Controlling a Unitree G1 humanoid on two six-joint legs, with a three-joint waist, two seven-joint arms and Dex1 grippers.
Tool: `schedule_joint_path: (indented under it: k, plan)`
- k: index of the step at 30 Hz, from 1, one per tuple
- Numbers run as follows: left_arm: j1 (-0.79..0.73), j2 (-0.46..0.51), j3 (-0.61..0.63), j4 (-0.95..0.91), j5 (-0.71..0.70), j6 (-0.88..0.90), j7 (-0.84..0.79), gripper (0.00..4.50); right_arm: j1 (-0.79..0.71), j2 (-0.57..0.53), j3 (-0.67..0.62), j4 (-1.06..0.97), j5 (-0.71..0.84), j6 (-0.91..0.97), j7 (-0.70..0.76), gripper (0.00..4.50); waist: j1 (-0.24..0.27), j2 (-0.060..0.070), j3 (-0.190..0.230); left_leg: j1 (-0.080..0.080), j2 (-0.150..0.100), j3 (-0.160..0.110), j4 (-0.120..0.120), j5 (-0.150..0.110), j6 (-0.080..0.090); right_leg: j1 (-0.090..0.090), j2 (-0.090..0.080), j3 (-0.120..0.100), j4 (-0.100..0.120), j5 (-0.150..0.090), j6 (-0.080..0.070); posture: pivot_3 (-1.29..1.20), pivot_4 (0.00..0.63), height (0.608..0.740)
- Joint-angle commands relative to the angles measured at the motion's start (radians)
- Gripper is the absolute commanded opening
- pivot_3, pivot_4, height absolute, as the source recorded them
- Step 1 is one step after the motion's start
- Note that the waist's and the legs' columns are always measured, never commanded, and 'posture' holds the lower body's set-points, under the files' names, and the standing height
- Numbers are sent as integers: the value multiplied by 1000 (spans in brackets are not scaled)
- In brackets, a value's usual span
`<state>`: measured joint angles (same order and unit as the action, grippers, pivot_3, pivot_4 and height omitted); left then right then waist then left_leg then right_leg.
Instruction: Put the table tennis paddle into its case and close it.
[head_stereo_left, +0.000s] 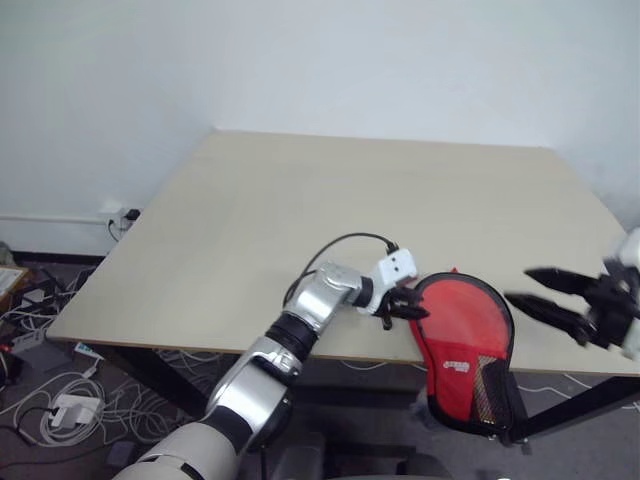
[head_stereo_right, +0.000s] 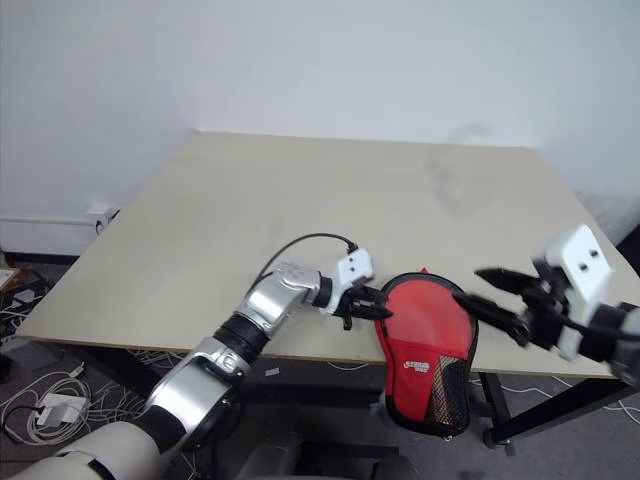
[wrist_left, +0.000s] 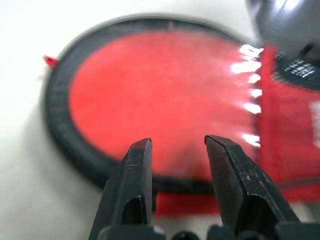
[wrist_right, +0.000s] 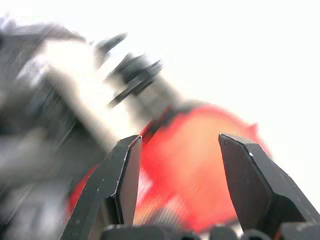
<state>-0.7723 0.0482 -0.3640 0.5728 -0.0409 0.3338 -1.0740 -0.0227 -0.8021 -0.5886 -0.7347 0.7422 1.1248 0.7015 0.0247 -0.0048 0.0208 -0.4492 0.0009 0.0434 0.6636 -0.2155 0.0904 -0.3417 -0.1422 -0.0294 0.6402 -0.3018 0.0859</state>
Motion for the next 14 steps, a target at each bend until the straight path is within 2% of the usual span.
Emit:
schedule_joint_path:
  k: [1,4,7,14]
  plan:
    - [-27,70,87,-133,-93,72,-65,1708,-119,122,193,73,-112,13,-250,2645,3,1,0,-1,0,0,0,0,0,-1,0,0,0,0,0,0,0,715]
    - [-22,162,131,-215,-137,145,-99,1708,-188,220,297,166,-178,-22,-345,2645,7,2,0,-4,-3,0,1,3,-5,-3,-1,1,2,1,2,0,0,715]
    - [51,299,155,-350,-166,227,-130,1708,-233,298,359,297,-232,-99,-382,2645,-2,3,0,-5,-5,2,1,4,-4,-7,1,5,4,2,2,0,0,715]
    - [330,577,224,-613,-192,340,-103,1708,-310,379,370,484,-276,-221,-408,2645,-22,9,4,-5,-5,3,-1,7,-3,-9,4,6,7,2,3,0,0,715]
